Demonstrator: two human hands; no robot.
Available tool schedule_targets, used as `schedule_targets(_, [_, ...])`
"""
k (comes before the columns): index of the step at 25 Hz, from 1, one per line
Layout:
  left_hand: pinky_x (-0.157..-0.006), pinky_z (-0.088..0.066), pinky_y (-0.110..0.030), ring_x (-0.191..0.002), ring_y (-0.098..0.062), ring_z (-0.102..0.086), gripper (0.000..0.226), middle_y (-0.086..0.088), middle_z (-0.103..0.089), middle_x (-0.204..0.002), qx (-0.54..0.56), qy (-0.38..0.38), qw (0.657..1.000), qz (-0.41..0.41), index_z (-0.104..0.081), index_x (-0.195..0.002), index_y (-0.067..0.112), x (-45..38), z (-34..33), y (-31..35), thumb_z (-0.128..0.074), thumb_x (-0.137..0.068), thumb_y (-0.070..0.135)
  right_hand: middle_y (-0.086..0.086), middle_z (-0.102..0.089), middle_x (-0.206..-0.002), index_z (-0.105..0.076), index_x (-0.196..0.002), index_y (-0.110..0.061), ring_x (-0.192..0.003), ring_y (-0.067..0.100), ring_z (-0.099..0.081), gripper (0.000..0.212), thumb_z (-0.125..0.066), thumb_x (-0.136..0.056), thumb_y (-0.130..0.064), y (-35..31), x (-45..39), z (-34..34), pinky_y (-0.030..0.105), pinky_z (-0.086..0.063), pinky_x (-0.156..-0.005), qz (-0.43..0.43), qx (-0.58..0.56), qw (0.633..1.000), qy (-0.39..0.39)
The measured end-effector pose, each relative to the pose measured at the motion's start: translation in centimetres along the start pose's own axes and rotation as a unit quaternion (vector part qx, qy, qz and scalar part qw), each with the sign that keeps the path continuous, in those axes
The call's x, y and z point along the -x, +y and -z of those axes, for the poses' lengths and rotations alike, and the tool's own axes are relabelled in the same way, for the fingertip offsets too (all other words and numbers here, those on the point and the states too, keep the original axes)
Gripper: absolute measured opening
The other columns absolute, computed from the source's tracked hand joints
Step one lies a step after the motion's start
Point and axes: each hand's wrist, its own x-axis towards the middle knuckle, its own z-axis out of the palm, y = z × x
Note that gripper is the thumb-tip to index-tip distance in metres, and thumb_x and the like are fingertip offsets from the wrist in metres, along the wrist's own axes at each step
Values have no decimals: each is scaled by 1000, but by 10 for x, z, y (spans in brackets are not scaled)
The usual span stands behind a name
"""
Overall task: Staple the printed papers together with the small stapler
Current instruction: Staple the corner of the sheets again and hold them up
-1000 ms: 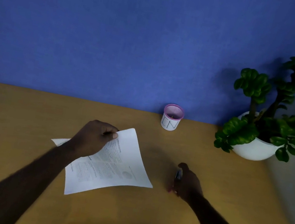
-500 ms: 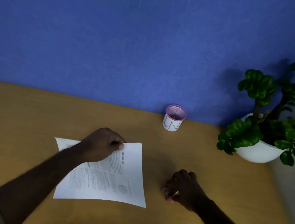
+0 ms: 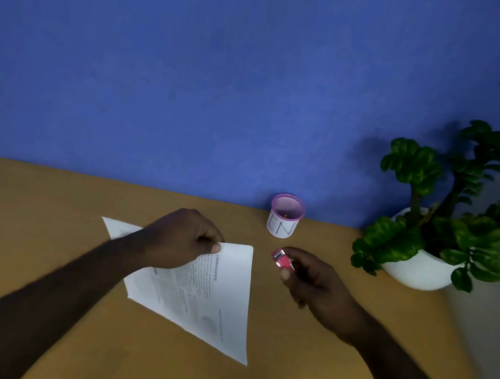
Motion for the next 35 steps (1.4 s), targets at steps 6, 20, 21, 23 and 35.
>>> schedule_targets(6, [-82, -55, -35, -86, -13, -70, 16, 2, -78, -92, -1, -11, 999, -36, -78, -93, 12, 5, 10, 40, -64, -97, 19, 4, -67, -92, -68, -100, -14, -89, 18, -64, 27, -65, -90, -39, -35, -4, 9, 32, -53, -81, 99, 71, 992, -37])
schedule_targets(20, [-64, -52, -31, -69, -9, -65, 18, 15, -72, -74, -56, -14, 997, -57, -80, -97, 25, 7, 5, 70, -62, -98, 25, 2, -76, -86, -78, -92, -18, -76, 22, -70, 25, -80, -75, -36, -51, -9, 6, 51, -55, -67, 66, 126, 988, -66])
schedule_targets(21, [-65, -53, -33, -69, -12, -65, 18, 11, -73, -77, -58, -14, 997, -56, -80, -96, 24, 6, 5, 69, -62, -98, 25, 0, -76, -86, -79, -93, -18, -76, 20, -70, 25, -80, -76, -35, -51, -9, 6, 50, -56, -67, 67, 132, 987, -62])
schedule_targets(23, [-66, -52, -34, -69, -13, -64, 18, 9, -73, -77, -57, -16, 997, -55, -79, -94, 24, 4, 5, 68, -62, -98, 25, 1, -76, -84, -79, -94, -16, -74, 19, -69, 24, -79, -79, -35, -50, -10, 6, 50, -55, -66, 79, 139, 986, -52])
schedule_targets(35, [-83, -58, -36, -90, -6, -71, 18, 11, -79, -104, -40, -39, 997, -55, -80, -105, 23, -4, 0, 70, -63, -97, 23, 3, -71, -78, -79, -91, -14, -69, 18, -64, 27, -71, -85, -40, -41, -8, 6, 45, -51, -61, 131, 219, 967, -18])
